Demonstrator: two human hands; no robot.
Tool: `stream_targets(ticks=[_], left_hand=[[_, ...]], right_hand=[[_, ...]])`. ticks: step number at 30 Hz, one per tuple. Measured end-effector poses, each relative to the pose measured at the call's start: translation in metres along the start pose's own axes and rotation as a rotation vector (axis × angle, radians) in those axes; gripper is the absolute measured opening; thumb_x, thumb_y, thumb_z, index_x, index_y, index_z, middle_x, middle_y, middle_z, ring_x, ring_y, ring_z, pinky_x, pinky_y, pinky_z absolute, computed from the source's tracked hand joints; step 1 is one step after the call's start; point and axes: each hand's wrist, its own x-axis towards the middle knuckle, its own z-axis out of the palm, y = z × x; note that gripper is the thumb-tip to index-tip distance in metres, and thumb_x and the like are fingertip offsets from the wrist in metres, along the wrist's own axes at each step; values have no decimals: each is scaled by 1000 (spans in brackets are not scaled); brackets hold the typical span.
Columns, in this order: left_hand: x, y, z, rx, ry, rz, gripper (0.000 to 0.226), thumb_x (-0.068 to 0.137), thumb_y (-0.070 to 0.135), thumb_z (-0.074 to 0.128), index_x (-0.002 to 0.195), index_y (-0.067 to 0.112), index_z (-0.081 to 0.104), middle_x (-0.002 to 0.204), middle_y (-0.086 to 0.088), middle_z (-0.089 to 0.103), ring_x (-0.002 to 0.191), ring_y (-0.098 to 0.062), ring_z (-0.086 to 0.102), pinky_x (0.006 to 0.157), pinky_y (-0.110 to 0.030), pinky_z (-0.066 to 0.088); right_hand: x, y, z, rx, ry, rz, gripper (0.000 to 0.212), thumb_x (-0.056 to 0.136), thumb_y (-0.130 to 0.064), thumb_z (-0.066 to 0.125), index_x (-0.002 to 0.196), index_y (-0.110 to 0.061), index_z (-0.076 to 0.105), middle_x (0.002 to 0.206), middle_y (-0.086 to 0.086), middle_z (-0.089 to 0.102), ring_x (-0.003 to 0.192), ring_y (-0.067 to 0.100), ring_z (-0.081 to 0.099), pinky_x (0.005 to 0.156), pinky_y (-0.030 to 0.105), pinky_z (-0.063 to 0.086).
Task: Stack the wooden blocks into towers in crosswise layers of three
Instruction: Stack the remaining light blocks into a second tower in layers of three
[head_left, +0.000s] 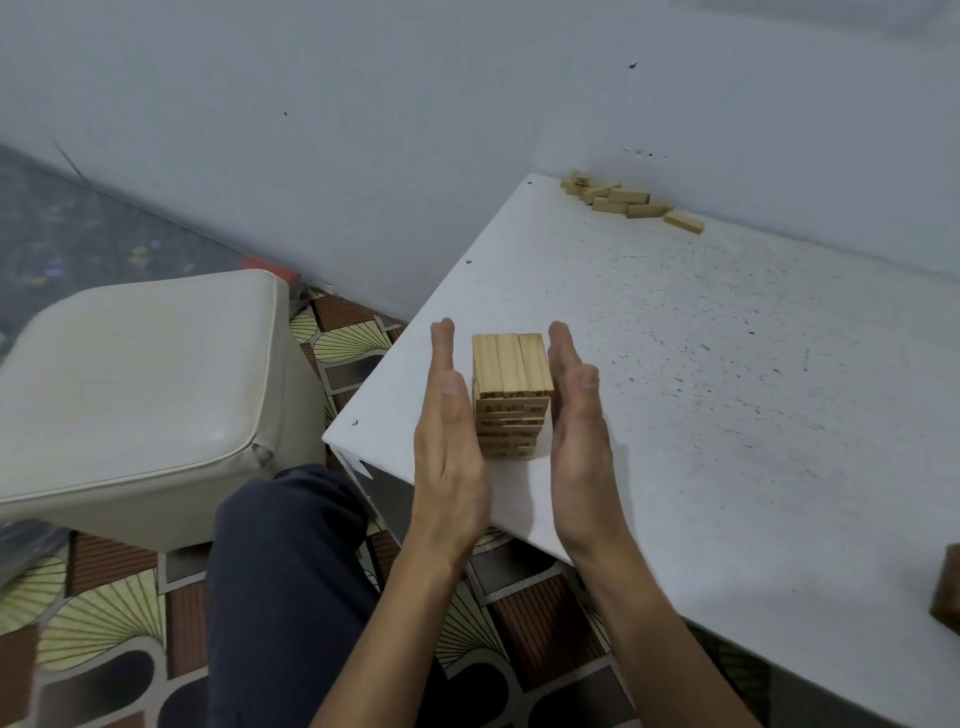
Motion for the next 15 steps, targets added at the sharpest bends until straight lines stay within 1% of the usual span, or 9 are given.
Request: stream_targets(ticks=[3, 5, 8, 12, 13, 15], left_hand=[[4, 3, -2, 28, -19, 34, 54, 105, 36, 14, 158, 23, 10, 164, 12, 14, 149, 4, 9, 122, -24, 11], [4, 5, 0, 53, -38, 39, 52, 107, 32, 14, 158, 22, 10, 164, 13, 12, 148, 6, 8, 121, -20, 10], [1, 7, 3, 90, -55, 47, 48, 110, 18, 16, 158, 19, 9, 165, 11, 12, 147, 8, 8, 118, -11, 10], [0, 7, 5, 94, -67, 45, 48, 110, 16, 17, 157, 19, 9, 165, 8, 12, 147, 8, 8, 114, -5, 11], [0, 8, 5, 86, -70, 42, 48, 110, 18, 16, 157, 20, 9, 165, 9, 12, 147, 9, 8, 113, -5, 11], [0, 8, 5, 85, -70, 40, 49, 109, 20, 16, 157, 20, 9, 165, 9, 11, 147, 9, 7, 113, -4, 10]], right_hand=[[5, -4, -1, -22, -10, -21, 76, 91, -69, 19, 157, -31, 15, 161, -25, 16, 145, -10, 13, 125, 32, 12], [5, -5, -1, -38, -27, -20, 78, 90, -72, 19, 157, -32, 13, 161, -25, 15, 146, -10, 12, 125, 32, 12], [3, -5, 0, -39, -48, -21, 75, 90, -68, 17, 157, -33, 12, 161, -25, 14, 145, -12, 11, 123, 25, 13], [1, -5, 2, -20, -75, -20, 74, 90, -65, 18, 157, -34, 11, 160, -26, 14, 144, -13, 13, 116, 12, 19], [1, -4, 3, -15, -79, -20, 74, 90, -65, 18, 157, -34, 11, 160, -27, 14, 144, -13, 13, 115, 11, 20], [0, -2, 3, -19, -85, -34, 73, 91, -64, 18, 157, -32, 11, 161, -25, 13, 144, -12, 13, 118, 14, 19]])
